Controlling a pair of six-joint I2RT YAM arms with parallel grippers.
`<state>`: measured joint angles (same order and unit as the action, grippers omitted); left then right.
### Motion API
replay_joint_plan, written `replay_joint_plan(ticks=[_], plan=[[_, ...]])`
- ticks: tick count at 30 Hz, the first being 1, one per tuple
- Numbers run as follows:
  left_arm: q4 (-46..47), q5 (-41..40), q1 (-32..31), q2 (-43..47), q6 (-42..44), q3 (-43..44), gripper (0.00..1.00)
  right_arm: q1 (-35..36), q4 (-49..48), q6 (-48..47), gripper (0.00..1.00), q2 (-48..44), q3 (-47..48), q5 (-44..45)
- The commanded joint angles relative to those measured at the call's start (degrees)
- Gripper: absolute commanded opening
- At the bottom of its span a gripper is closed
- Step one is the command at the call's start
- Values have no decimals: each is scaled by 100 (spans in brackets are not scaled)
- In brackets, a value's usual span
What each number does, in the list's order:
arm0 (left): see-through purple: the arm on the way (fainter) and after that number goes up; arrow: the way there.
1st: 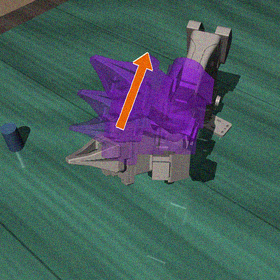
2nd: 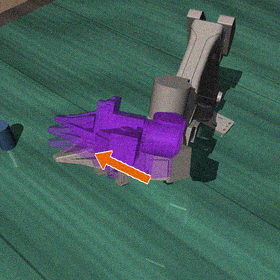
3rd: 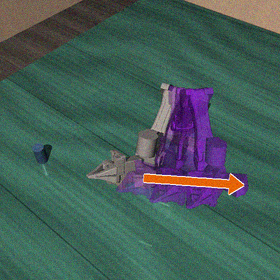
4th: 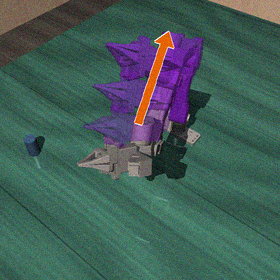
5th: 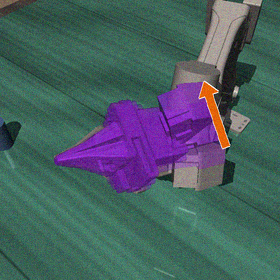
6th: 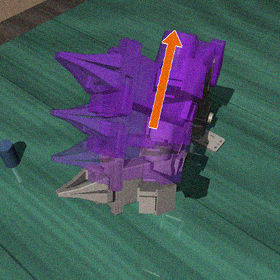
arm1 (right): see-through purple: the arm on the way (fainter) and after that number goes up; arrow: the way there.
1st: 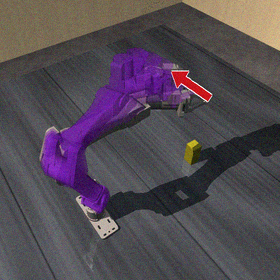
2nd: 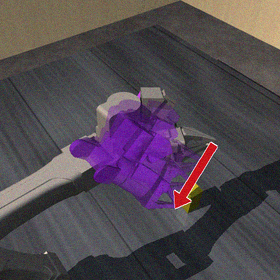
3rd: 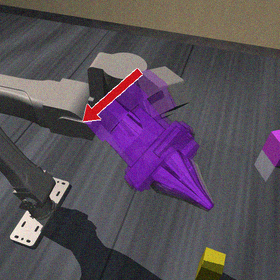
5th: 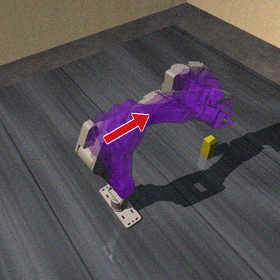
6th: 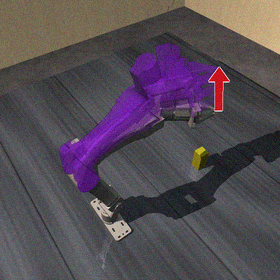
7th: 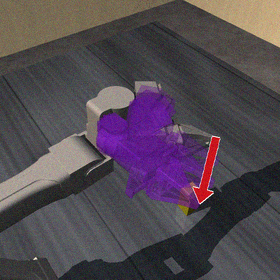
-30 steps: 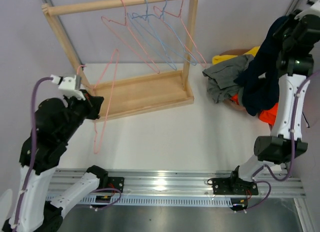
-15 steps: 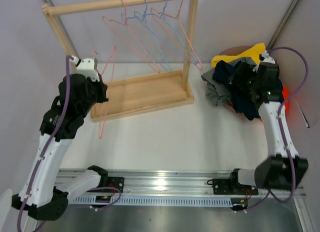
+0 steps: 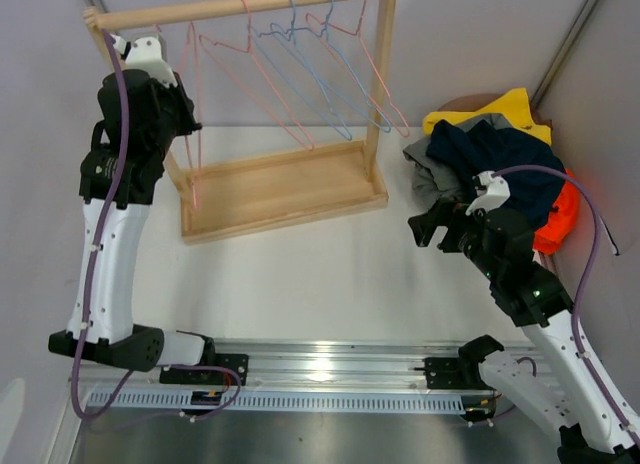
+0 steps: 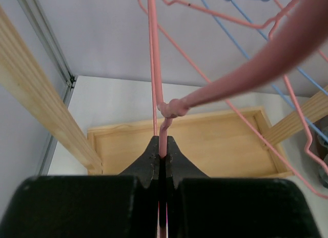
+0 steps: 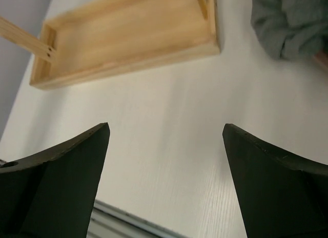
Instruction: Remove the shorts from the hanger
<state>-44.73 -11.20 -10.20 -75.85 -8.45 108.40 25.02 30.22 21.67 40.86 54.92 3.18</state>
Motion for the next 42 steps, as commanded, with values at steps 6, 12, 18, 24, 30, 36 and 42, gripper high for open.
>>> replay_joint_plan(ticks=[6,12,18,24,30,36,42], plan=[[-53,92,219,-1210,98,1550,0,285,125,259,100,-219,-420,192],[-255,162,457,-1993,-34,2437,0,372,186,267,99,-245,-578,148],[-387,276,580,-2618,-113,2880,0,416,300,267,100,-386,-587,200],[-177,329,580,-2171,-148,1969,0,434,318,355,100,-456,-579,192],[87,347,615,-1399,-219,948,6,548,353,461,99,-544,-526,200],[412,355,615,-554,-280,-230,46,636,494,470,99,-579,-333,262],[448,540,607,316,-324,-899,76,654,599,417,99,-562,-87,341]])
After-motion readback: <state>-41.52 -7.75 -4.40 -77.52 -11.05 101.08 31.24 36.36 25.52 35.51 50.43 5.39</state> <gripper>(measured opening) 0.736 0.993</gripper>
